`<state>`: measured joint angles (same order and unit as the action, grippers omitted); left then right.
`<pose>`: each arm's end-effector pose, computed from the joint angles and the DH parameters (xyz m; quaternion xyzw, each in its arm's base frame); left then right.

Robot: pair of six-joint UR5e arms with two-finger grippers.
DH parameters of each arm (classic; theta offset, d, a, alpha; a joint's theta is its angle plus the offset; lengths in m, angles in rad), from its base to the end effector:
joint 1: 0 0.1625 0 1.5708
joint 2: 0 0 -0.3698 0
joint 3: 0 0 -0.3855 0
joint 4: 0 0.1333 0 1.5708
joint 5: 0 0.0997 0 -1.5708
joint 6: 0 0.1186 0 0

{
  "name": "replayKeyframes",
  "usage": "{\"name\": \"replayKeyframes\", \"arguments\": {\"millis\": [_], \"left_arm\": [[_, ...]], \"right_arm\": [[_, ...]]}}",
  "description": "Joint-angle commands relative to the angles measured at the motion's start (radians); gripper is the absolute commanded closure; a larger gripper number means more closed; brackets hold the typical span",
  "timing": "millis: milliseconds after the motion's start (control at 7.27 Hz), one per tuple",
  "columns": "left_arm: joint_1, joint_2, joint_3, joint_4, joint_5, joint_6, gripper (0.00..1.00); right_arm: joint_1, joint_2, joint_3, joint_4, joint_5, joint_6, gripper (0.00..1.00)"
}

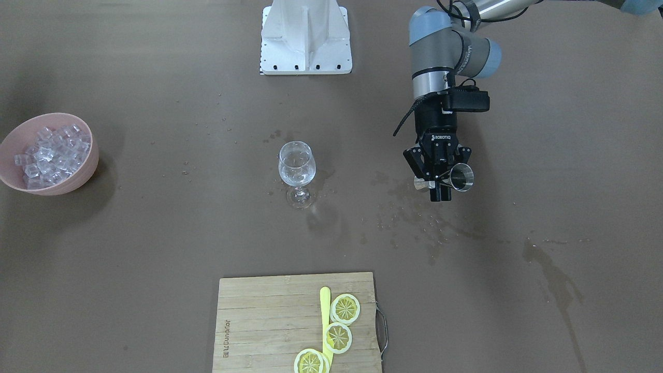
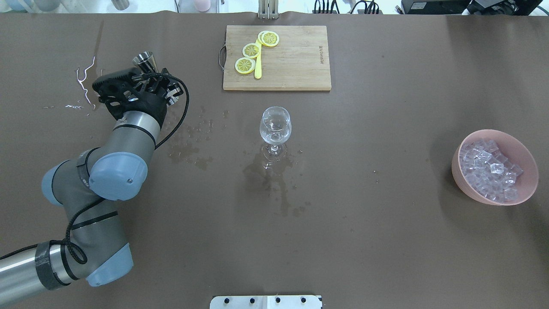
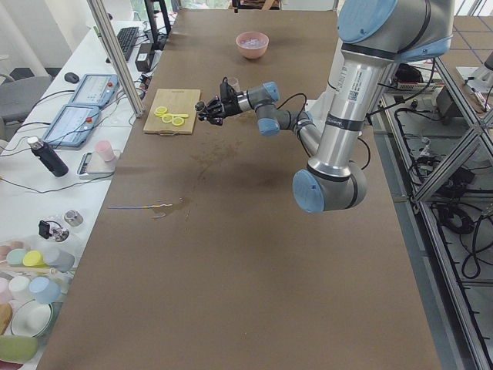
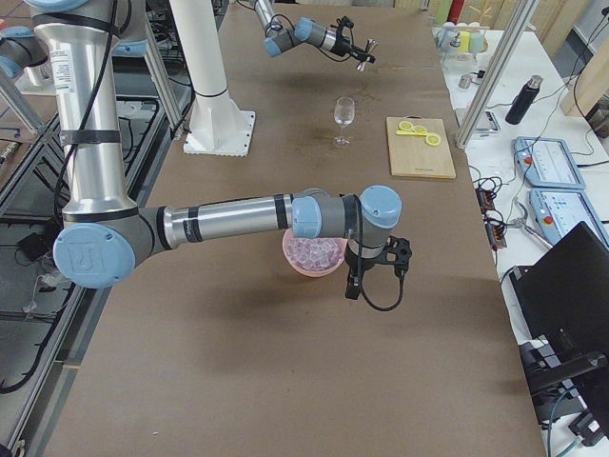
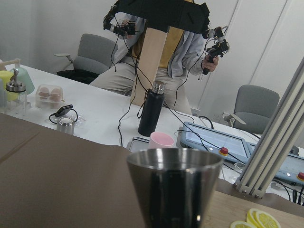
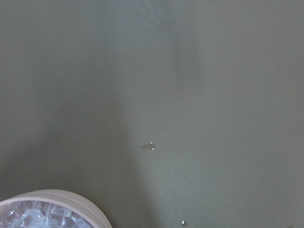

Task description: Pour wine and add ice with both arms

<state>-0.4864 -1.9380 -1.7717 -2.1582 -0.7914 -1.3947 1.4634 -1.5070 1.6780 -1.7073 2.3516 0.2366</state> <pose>0.4071 -0.4604 0.2430 0.4652 0.3742 -0.3247 0.7335 -0.0047 -0.5084 0.5467 -0.0494 -0.3776 0.0531 0.9231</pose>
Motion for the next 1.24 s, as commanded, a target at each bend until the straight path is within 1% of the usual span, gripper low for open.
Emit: {"name": "replayKeyframes", "arguments": {"millis": [0, 275, 413, 550, 688, 826, 963, 1101], "left_arm": [[0.000, 0.007, -0.009, -0.012, -0.005, 0.007, 1.00], [0.002, 0.016, -0.012, -0.009, -0.014, 0.043, 1.00], [0.003, 0.008, -0.032, -0.024, -0.014, 0.160, 1.00], [0.023, 0.007, -0.046, -0.095, -0.019, 0.202, 1.00], [0.044, 0.002, -0.046, -0.144, -0.093, 0.218, 1.00], [0.061, -0.012, -0.043, -0.147, -0.141, 0.259, 1.00], [0.064, -0.047, -0.049, -0.152, -0.202, 0.399, 1.00], [0.068, -0.071, -0.063, -0.147, -0.244, 0.417, 1.00]], "right_arm": [[0.000, -0.001, -0.001, 0.000, 0.000, 0.001, 0.00], [0.000, 0.001, -0.004, 0.000, 0.000, 0.001, 0.00], [0.000, 0.001, -0.004, 0.000, 0.002, 0.001, 0.00], [0.000, -0.001, -0.003, 0.000, 0.008, 0.001, 0.00], [0.000, -0.001, -0.003, 0.000, 0.020, 0.001, 0.00], [0.000, -0.001, -0.001, 0.000, 0.029, 0.001, 0.00], [0.000, -0.001, 0.002, 0.000, 0.029, 0.003, 0.00], [0.000, -0.002, 0.000, 0.000, 0.031, 0.003, 0.00]]}}
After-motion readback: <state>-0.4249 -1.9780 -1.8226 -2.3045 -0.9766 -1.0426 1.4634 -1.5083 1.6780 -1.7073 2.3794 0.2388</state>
